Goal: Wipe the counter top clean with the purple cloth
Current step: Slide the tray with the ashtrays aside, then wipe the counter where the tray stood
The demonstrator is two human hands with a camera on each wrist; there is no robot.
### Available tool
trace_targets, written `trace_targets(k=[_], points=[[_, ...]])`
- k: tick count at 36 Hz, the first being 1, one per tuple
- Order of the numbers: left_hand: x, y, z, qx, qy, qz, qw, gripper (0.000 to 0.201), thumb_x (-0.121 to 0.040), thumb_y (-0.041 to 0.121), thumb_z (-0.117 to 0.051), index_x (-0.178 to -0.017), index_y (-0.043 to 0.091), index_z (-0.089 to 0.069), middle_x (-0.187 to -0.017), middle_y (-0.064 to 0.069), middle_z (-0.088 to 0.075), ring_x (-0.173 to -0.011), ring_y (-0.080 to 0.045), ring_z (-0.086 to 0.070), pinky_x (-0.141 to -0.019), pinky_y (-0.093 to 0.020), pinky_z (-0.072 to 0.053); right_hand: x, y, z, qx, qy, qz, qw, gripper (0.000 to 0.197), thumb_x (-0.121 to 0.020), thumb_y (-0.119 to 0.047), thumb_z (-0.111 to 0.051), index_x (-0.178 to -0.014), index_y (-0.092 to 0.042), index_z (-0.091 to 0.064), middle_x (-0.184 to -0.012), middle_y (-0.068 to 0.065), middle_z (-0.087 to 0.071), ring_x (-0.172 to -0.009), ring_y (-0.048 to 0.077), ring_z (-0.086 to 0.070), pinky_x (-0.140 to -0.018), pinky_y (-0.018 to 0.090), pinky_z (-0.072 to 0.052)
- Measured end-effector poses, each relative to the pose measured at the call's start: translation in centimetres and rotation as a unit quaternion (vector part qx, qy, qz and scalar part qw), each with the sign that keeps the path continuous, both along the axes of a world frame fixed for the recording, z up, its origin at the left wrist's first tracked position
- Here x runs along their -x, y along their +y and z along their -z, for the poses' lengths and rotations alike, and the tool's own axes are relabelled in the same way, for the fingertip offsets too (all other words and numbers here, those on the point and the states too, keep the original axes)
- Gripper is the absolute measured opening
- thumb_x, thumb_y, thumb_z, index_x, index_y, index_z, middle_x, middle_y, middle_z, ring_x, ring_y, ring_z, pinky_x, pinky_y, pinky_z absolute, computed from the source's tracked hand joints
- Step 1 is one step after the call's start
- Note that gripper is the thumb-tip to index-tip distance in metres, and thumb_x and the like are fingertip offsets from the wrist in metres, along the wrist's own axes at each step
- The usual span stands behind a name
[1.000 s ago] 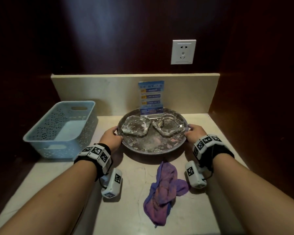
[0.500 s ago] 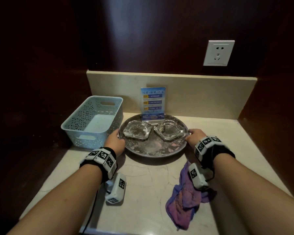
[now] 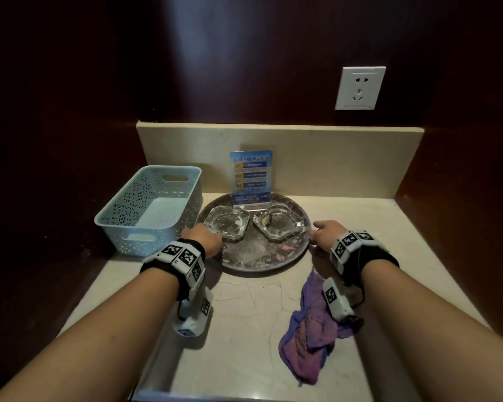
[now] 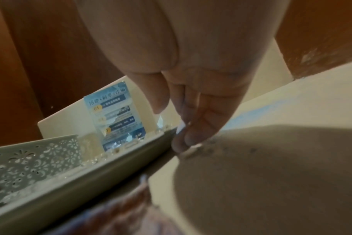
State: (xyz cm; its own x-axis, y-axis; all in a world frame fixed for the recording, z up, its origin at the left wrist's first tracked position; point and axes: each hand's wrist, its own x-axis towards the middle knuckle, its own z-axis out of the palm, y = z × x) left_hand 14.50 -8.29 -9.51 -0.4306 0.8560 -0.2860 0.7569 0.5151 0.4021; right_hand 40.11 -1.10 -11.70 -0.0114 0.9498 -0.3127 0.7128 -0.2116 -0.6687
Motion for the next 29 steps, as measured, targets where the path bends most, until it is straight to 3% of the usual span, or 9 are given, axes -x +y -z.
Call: trace_targets(k=[2,4,6,9,11,16,20,24,29], points=[[-0.6,0.0,-1.0,-0.003,0.032,0.003,0.999,0.065,-0.091,0.044,-0.047,-0.142,0.008,-0.031,-0.15,-0.018,-0.025,-0.136,-0.035,-0.034,-0.112,-0.041,-0.032,-0.7,0.1,0.0,-0.006,0.014,0.024,1.0,0.041,-0.094,-0.015,-0.052,-0.133,-0.005,-0.052,-0.127,0.02,-0.06,-0.11,0.033,-0.06,-0.087,0.036,-0.051],[-1.4,-0.1,-1.8,-0.035,0.044,0.022,0.998,0.07,-0.088,0.048,-0.052,-0.143,0.014,-0.029,-0.15,-0.017,-0.017,-0.133,-0.036,-0.039,-0.111,-0.043,-0.035,-2.0,0.6,0.2,-0.012,0.028,0.049,0.998,0.045,-0.095,-0.019,-0.05,-0.139,-0.01,-0.047,-0.131,0.019,-0.057,-0.115,0.035,-0.058,-0.09,0.038,-0.049],[-2.8,-0.3,-2.5,-0.076,0.041,0.081,0.993,0.069,-0.085,0.052,-0.053,-0.142,0.02,-0.031,-0.149,-0.016,-0.02,-0.132,-0.036,-0.04,-0.112,-0.044,-0.036,-3.8,0.9,0.3,-0.02,0.032,0.073,0.997,0.047,-0.094,-0.022,-0.05,-0.139,-0.013,-0.046,-0.132,0.018,-0.056,-0.113,0.032,-0.058,-0.096,0.042,-0.046],[-5.7,-0.7,-2.8,-0.123,0.001,0.233,0.965,0.073,-0.08,0.055,-0.059,-0.142,0.025,-0.035,-0.144,-0.012,-0.036,-0.132,-0.032,-0.041,-0.112,-0.043,-0.036,-6.5,-0.1,-0.4,-0.024,0.014,0.102,0.994,0.046,-0.096,-0.022,-0.046,-0.141,-0.011,-0.044,-0.134,0.018,-0.054,-0.117,0.034,-0.055,-0.102,0.046,-0.044],[-7.7,-1.2,-2.7,-0.096,-0.018,0.328,0.94,0.081,-0.077,0.056,-0.063,-0.145,0.026,-0.031,-0.147,-0.01,-0.037,-0.135,-0.03,-0.039,-0.113,-0.041,-0.034,-8.3,-1.2,-0.7,-0.02,-0.002,0.122,0.992,0.045,-0.097,-0.023,-0.046,-0.141,-0.012,-0.044,-0.136,0.017,-0.053,-0.121,0.035,-0.054,-0.103,0.047,-0.043],[-11.6,-2.9,-1.6,0.035,0.038,0.478,0.877,0.103,-0.071,0.057,-0.071,-0.15,0.03,-0.011,-0.156,-0.009,-0.016,-0.143,-0.03,-0.02,-0.118,-0.041,-0.023,-11.0,-5.1,-1.1,-0.023,-0.051,0.159,0.986,0.043,-0.097,-0.024,-0.047,-0.139,-0.014,-0.048,-0.138,0.015,-0.051,-0.123,0.033,-0.052,-0.106,0.042,-0.041],[-12.9,-4.0,-0.5,0.107,0.086,0.535,0.833,0.114,-0.062,0.058,-0.077,-0.149,0.034,-0.006,-0.16,-0.002,0.0,-0.148,-0.029,-0.003,-0.119,-0.05,-0.016,-12.1,-8.0,-1.0,-0.004,-0.094,0.175,0.98,0.044,-0.098,-0.028,-0.047,-0.14,-0.017,-0.046,-0.146,0.011,-0.044,-0.131,0.031,-0.044,-0.111,0.037,-0.034],[-13.7,-5.5,-0.1,0.114,0.138,0.576,0.797,0.11,-0.062,0.06,-0.075,-0.147,0.036,-0.011,-0.158,-0.003,-0.002,-0.145,-0.032,-0.009,-0.117,-0.05,-0.021,-13.0,-10.4,-0.6,0.012,-0.129,0.183,0.975,0.046,-0.098,-0.031,-0.046,-0.142,-0.018,-0.044,-0.15,0.008,-0.039,-0.136,0.029,-0.039,-0.112,0.035,-0.029],[-14.4,-6.2,0.9,0.079,0.159,0.592,0.786,0.103,-0.065,0.063,-0.071,-0.147,0.035,-0.015,-0.156,-0.003,-0.009,-0.139,-0.036,-0.018,-0.114,-0.051,-0.026,-13.5,-12.2,-0.2,0.039,-0.171,0.179,0.968,0.048,-0.098,-0.035,-0.046,-0.143,-0.019,-0.042,-0.152,0.007,-0.035,-0.136,0.028,-0.038,-0.112,0.035,-0.031]])
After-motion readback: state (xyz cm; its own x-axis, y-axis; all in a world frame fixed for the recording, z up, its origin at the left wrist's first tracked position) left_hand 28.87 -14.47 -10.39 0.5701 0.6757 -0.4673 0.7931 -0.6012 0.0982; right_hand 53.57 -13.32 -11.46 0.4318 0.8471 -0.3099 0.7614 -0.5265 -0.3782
